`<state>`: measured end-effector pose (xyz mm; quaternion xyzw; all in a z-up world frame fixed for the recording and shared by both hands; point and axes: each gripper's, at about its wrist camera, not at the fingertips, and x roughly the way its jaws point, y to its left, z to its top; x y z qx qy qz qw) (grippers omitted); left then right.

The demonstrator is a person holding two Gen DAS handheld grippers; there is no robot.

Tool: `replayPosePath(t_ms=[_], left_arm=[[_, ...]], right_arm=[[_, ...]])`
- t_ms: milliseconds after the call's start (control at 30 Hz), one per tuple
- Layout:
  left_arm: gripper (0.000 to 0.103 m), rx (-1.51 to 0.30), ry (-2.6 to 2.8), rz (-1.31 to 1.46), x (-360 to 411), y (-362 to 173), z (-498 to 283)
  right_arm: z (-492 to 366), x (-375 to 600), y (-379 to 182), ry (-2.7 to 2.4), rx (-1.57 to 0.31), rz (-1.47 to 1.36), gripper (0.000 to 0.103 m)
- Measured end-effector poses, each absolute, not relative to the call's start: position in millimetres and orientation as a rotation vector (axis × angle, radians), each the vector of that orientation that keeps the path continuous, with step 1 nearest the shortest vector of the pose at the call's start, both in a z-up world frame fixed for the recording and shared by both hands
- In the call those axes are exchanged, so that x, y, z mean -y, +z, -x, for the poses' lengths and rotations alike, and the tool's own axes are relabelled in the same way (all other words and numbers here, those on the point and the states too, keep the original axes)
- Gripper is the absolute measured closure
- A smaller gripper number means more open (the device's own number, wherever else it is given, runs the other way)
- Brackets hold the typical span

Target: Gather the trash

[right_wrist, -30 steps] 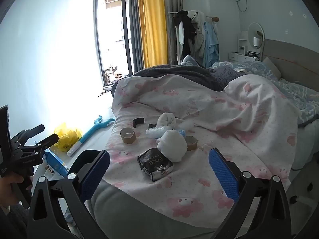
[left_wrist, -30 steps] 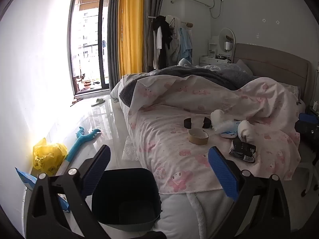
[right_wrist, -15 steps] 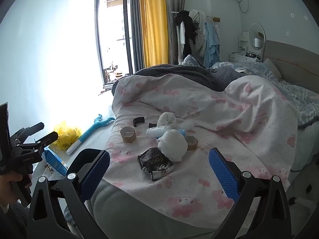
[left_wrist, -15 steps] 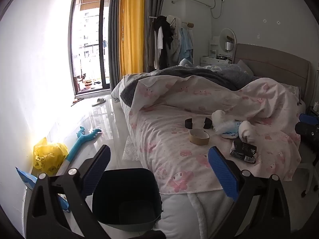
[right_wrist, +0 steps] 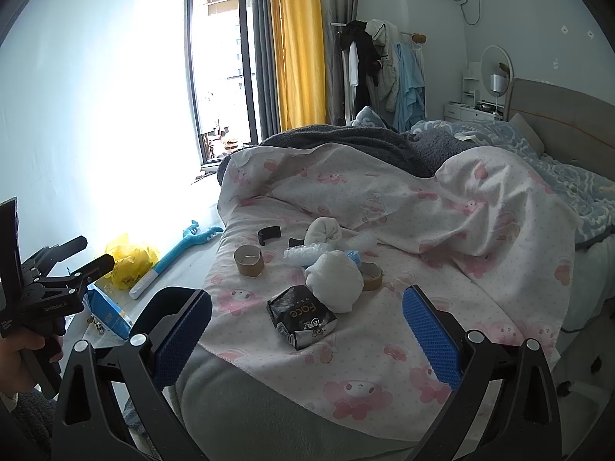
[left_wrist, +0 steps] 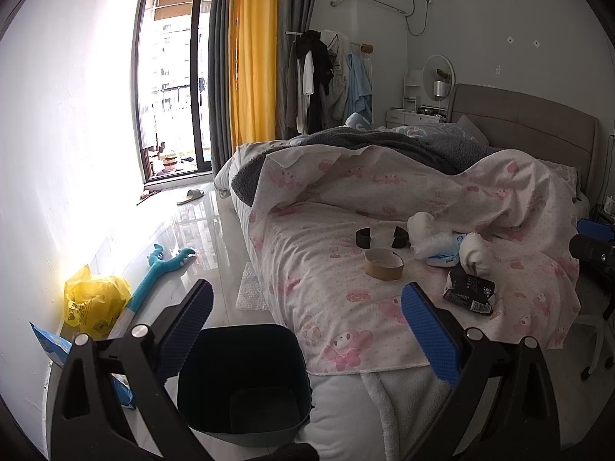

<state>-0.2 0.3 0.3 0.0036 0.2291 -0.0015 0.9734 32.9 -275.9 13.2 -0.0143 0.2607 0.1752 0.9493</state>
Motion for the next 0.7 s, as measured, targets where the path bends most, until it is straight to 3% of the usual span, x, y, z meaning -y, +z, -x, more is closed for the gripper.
replayPosePath(t_ms=[700], left_arm=[[0.003,-0.460,-0.003,-0.008,-3.0,1.1,-1.7]], right_arm=[[-32.6,275.8,13.9,0.355,-0.532,0.027,0.003]])
